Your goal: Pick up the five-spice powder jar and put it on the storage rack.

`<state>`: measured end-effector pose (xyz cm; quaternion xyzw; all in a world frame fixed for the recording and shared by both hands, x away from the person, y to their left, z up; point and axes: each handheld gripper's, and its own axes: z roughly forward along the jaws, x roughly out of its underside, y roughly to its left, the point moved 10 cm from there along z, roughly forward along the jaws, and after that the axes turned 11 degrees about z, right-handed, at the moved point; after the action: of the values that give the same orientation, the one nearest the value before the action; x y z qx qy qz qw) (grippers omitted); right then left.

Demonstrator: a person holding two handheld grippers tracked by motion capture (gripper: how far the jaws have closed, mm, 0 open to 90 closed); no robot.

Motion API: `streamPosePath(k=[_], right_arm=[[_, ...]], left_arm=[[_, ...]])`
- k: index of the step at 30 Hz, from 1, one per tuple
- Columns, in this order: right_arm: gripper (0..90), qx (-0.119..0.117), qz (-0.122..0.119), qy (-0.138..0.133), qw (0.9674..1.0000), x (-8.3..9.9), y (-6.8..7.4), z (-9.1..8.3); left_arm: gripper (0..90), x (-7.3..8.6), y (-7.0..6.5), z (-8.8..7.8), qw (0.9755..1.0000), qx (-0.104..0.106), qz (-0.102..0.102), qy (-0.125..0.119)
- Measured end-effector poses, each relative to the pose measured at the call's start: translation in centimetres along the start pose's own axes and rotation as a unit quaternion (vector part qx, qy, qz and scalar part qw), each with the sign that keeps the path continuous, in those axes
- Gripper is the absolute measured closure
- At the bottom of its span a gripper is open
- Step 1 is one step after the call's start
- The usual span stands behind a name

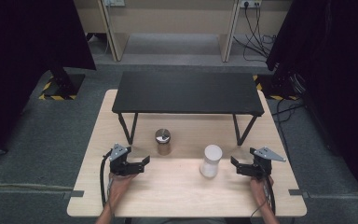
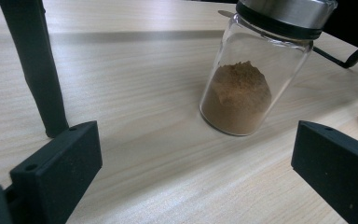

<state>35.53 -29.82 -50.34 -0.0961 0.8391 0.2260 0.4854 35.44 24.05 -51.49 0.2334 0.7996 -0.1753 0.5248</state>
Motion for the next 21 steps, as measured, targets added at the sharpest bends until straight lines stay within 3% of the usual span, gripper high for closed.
streamPosePath(k=[21], right_arm=[[1.0,0.000,-0.002,0.001,1.0000,0.00,0.05,0.01]], left_arm=[[0.9,-0.01,-0.02,0.01,1.0000,0.002,0.003,0.000]])
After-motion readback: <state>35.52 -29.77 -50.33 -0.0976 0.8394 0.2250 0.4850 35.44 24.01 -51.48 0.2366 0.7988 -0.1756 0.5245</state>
